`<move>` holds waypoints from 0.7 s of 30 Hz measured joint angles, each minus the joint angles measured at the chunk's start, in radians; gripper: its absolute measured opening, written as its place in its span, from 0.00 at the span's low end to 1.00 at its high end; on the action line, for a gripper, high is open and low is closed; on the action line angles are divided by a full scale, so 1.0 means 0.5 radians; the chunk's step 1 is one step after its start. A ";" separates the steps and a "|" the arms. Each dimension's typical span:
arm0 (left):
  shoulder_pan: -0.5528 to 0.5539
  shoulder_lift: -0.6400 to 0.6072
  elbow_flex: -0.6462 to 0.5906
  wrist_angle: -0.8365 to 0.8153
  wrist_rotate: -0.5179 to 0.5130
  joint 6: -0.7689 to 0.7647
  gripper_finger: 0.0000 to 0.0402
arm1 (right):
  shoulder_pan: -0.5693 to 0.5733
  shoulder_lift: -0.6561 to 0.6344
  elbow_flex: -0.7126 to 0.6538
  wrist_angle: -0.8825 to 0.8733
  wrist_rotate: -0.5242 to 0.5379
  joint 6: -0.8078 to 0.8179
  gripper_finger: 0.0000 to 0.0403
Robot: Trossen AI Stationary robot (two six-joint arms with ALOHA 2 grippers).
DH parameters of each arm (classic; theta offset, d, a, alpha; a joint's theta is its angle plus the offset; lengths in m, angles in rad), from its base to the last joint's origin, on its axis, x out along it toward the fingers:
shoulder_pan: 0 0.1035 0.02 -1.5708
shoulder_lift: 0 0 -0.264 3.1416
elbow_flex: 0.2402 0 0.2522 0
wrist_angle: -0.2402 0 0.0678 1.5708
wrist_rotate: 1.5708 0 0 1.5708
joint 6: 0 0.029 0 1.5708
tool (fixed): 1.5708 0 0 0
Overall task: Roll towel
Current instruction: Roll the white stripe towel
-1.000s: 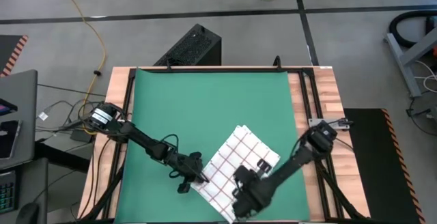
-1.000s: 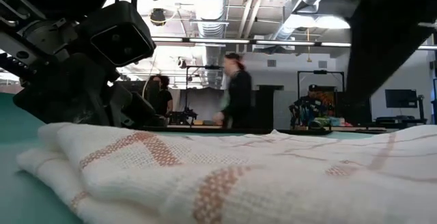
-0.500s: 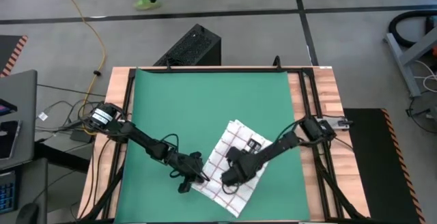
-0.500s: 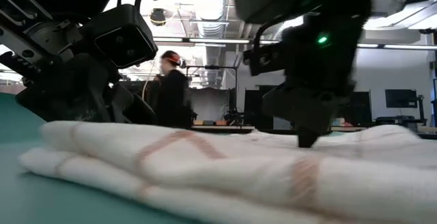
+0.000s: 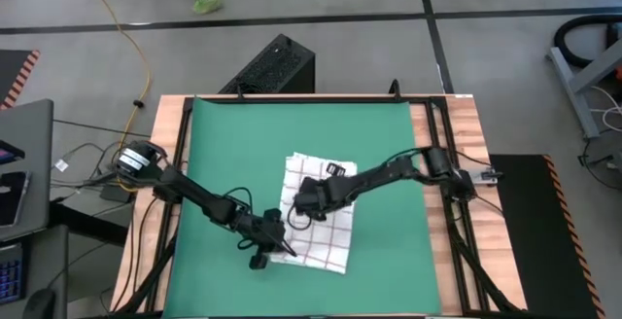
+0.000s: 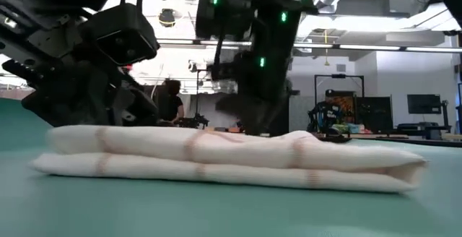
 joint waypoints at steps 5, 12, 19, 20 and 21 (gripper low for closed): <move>0.016 -0.104 -0.002 -0.101 -0.058 0.092 0.00 | 0.076 -0.404 0.018 -0.129 -0.052 -0.122 0.00; 0.018 -0.244 -0.003 -0.006 -0.131 0.141 0.00 | 0.492 -0.890 -0.066 -0.154 -0.529 -0.400 0.05; 0.019 -0.272 -0.002 0.047 -0.092 0.155 0.07 | 0.976 -1.045 -0.535 0.312 -0.300 -0.140 0.26; 0.018 -0.272 -0.002 0.046 -0.049 0.155 0.09 | 1.007 -1.035 -0.590 0.424 -0.275 -0.139 0.30; 0.018 -0.272 -0.002 0.047 -0.022 0.156 0.11 | 1.029 -1.004 -0.634 0.527 -0.269 -0.162 0.35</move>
